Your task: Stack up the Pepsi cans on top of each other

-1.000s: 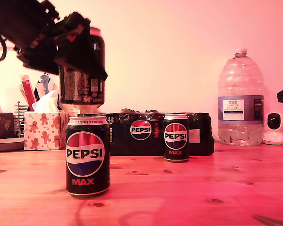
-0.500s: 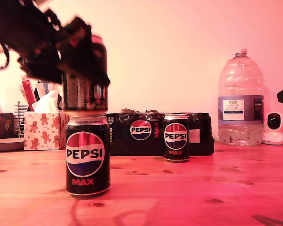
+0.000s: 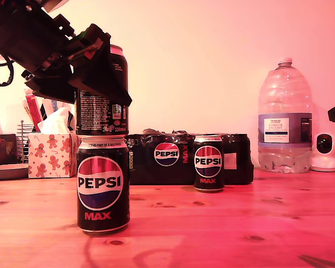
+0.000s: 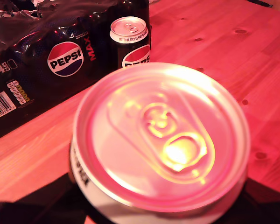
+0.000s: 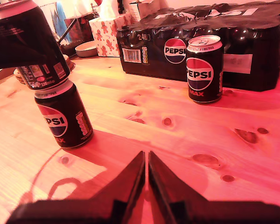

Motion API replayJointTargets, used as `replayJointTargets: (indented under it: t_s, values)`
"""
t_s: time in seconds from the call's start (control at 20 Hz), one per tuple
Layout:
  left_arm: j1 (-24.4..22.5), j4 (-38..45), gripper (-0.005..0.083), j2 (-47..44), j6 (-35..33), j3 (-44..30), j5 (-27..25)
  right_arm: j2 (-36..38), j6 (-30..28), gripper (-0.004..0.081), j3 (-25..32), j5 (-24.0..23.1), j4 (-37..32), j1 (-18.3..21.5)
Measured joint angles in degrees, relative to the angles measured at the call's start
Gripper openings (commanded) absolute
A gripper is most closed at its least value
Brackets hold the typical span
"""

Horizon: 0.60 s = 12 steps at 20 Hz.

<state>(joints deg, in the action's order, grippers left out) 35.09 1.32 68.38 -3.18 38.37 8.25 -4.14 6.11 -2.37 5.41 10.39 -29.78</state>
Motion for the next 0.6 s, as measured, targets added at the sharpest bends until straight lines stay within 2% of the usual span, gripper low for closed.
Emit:
replayJointTargets:
  t_s: [0.35, 0.4, 0.5, 0.55, 0.6]
  values:
    - [0.00, 0.00, 0.0396, 0.00, 0.00, 0.00, -0.02, 0.00, 0.00, -0.0013, 0.00, 0.00, 0.00, 0.00]
    - [0.00, 0.00, 0.0478, 0.00, 0.00, 0.00, -0.02, 0.00, 0.00, -0.0013, 0.00, 0.00, 0.00, 0.00]
    - [0.00, 0.02, 0.0741, 0.00, 0.00, 0.00, 0.00, 0.00, -0.11, -0.0013, 0.00, 0.00, 0.00, 0.00]
    - [0.00, 0.04, 0.0790, 0.00, 0.00, 0.00, 0.00, 0.00, -0.15, -0.0013, 0.00, 0.00, 0.00, 0.00]
    - [0.00, 0.13, 0.0787, 0.00, 0.26, 0.00, -0.02, 0.00, -0.17, -0.0013, 0.00, 0.00, 0.00, 0.00]
